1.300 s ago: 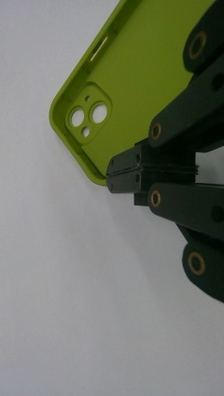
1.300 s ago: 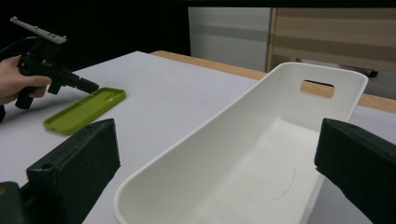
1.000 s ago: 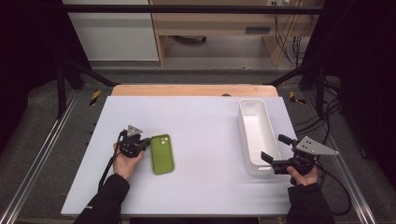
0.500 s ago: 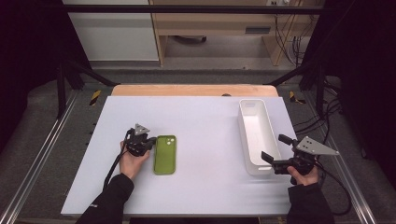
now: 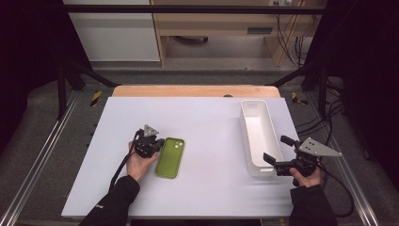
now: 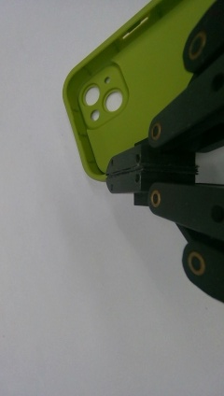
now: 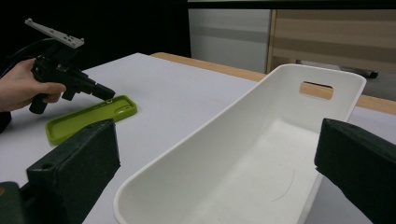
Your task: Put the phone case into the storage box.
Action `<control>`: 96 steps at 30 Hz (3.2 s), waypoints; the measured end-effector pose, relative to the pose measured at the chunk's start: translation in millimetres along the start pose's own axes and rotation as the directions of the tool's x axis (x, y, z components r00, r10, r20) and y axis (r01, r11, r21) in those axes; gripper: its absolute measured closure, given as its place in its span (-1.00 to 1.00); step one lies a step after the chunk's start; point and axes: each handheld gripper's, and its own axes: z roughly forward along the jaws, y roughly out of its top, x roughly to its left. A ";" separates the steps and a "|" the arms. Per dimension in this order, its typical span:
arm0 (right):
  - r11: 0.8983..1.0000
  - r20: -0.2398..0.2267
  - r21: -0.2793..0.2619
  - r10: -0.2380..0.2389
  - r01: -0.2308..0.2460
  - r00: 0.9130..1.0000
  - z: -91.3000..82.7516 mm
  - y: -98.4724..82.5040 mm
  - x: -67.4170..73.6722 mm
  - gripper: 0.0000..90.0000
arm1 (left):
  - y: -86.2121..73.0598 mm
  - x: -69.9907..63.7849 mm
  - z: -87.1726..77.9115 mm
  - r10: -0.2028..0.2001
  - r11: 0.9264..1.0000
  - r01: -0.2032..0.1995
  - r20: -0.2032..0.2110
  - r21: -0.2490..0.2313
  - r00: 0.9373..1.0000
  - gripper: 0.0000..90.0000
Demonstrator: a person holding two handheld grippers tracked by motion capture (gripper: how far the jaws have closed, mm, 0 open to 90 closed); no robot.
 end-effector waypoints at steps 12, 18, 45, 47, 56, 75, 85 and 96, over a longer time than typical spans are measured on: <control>1.000 0.000 -0.001 -0.002 0.002 1.000 0.0 0.0 -0.1 -0.99 | 2.7 -8.7 1.7 0.025 1.000 -0.025 0.022 -0.002 0.999 1.00; 1.000 0.000 -0.001 -0.003 0.003 1.000 -0.1 0.1 -0.1 -0.99 | 6.4 -4.6 -8.6 0.019 0.999 -0.018 0.028 -0.038 0.999 0.96; 1.000 0.006 -0.008 -0.003 0.003 1.000 -2.6 1.1 -0.5 -0.99 | 31.0 -1.4 -93.3 -0.002 0.966 0.031 0.112 -0.257 0.994 -0.80; 1.000 0.007 -0.008 -0.004 0.004 1.000 -2.5 1.1 -0.5 -0.99 | 31.3 -3.1 -96.4 -0.002 0.967 0.032 0.118 -0.254 0.993 -0.89; 1.000 0.006 -0.007 -0.005 0.005 1.000 -2.6 1.2 -0.2 -0.99 | 24.7 -8.7 -104.8 -0.010 0.970 0.036 0.108 -0.242 0.994 -0.95; 1.000 0.004 -0.005 -0.005 0.005 1.000 -2.1 1.2 -0.2 -0.99 | 8.4 -12.5 -66.2 -0.011 0.993 0.023 0.095 -0.118 0.995 -0.95; 1.000 0.004 -0.005 -0.005 0.005 1.000 -2.0 1.1 -0.1 -0.99 | 1.5 -16.9 -49.8 -0.007 0.999 0.012 0.089 -0.050 0.996 -0.95; 1.000 0.005 -0.006 -0.005 0.005 1.000 -2.3 1.2 -0.2 -0.99 | -6.8 -17.0 -39.3 -0.055 0.998 0.054 0.058 0.023 0.997 -0.84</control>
